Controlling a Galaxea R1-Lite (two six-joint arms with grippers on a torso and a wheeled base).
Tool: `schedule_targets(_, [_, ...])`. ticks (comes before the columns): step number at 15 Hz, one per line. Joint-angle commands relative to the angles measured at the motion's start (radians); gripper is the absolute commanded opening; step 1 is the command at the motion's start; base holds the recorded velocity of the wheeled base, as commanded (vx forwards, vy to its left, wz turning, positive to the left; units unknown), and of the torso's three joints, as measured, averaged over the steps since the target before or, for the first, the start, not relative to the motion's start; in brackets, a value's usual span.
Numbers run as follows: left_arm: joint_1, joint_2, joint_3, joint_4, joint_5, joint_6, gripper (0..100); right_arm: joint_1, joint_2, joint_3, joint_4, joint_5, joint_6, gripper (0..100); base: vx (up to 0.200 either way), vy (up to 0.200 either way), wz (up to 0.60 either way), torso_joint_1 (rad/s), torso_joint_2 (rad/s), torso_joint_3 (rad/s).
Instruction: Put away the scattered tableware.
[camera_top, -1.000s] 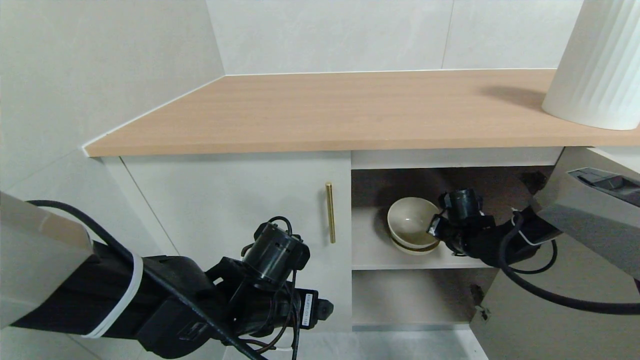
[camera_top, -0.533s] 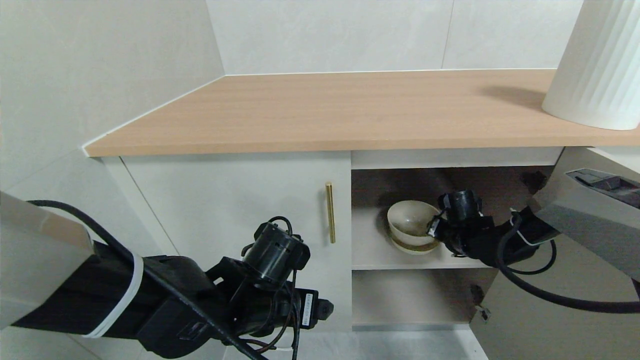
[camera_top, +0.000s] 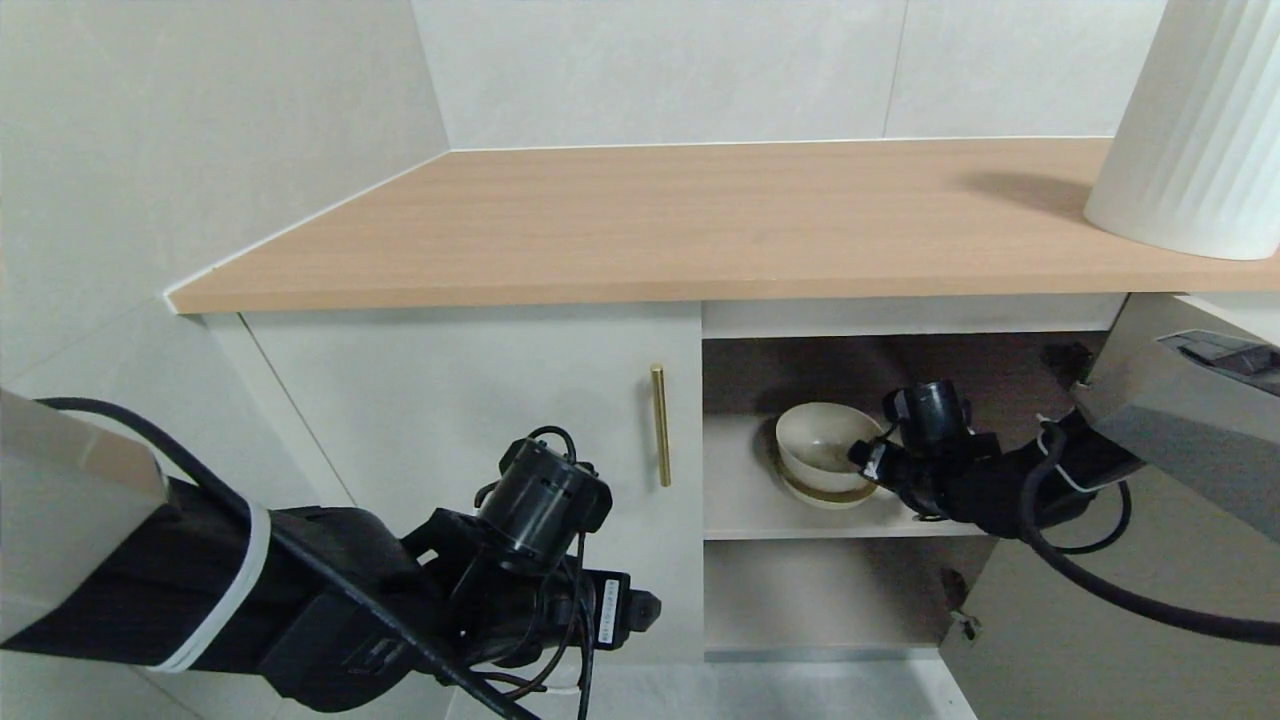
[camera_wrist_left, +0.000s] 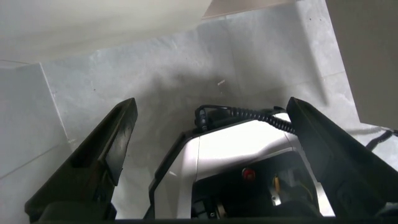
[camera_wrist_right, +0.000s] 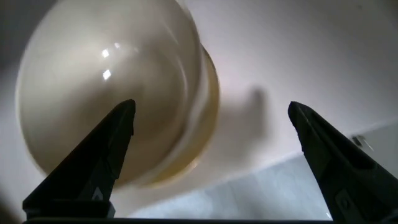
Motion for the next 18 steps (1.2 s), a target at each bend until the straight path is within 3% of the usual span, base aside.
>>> schedule_targets(1, [0.031,-0.054,0.006,0.004,0.012,0.004,100,0.007,-0.11,0.071,0.019,0.021,-0.004,100,0.0,0.0,0.0,0.0,0.0,0.0])
schedule_targets(3, [0.141,-0.16,0.026,0.004,0.052,0.03,100,0.02,-0.308,0.223,0.041,0.08,-0.137,100,0.0,0.0,0.0,0.0,0.0,0.0])
schedule_targets(6, [0.219,-0.351,0.127,0.004,0.06,0.09,100,0.095,-0.576,0.43,0.044,0.154,-0.237,100,0.0,0.0,0.0,0.0,0.0,0.0])
schedule_targets(9, [0.219,-0.489,0.213,0.005,0.065,0.091,100,0.187,-0.777,0.483,0.222,0.16,-0.242,100,0.0,0.0,0.0,0.0,0.0,0.0])
schedule_targets(12, [0.219,-0.536,0.231,0.013,0.089,0.091,100,0.238,-0.875,0.489,0.424,0.165,-0.24,100,0.0,0.0,0.0,0.0,0.0,0.0])
schedule_targets(18, [0.218,-0.491,0.23,0.013,0.095,0.091,100,0.267,-0.889,0.52,0.441,0.159,-0.243,100,0.0,0.0,0.0,0.0,0.0,0.0])
